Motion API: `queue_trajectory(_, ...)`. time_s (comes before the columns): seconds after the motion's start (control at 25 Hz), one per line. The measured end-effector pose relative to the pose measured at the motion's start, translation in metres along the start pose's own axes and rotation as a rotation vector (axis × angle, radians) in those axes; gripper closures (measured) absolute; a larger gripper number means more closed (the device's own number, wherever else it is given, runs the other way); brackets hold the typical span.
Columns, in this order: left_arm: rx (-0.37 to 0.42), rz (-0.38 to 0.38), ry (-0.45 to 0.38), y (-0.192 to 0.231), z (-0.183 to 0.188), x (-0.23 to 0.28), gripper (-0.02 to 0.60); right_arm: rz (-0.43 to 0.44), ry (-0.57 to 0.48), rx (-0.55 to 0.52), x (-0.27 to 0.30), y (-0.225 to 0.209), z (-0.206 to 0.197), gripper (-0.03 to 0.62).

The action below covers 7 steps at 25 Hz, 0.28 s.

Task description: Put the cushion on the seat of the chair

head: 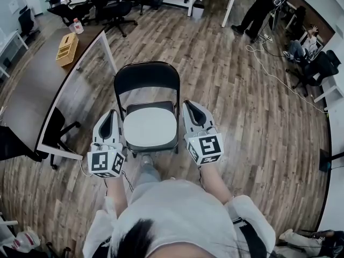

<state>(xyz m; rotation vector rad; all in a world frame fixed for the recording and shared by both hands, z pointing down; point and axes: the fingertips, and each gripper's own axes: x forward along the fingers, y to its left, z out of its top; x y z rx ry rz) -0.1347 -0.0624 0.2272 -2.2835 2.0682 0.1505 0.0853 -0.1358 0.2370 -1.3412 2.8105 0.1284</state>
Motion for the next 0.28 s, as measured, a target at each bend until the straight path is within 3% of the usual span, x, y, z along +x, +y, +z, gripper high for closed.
queue_trajectory(0.28,-0.008,0.01,-0.011,-0.0051,0.0002,-0.005,0.563,0.008,-0.015,0.014,-0.0083,-0.0021,0.0025,0.574)
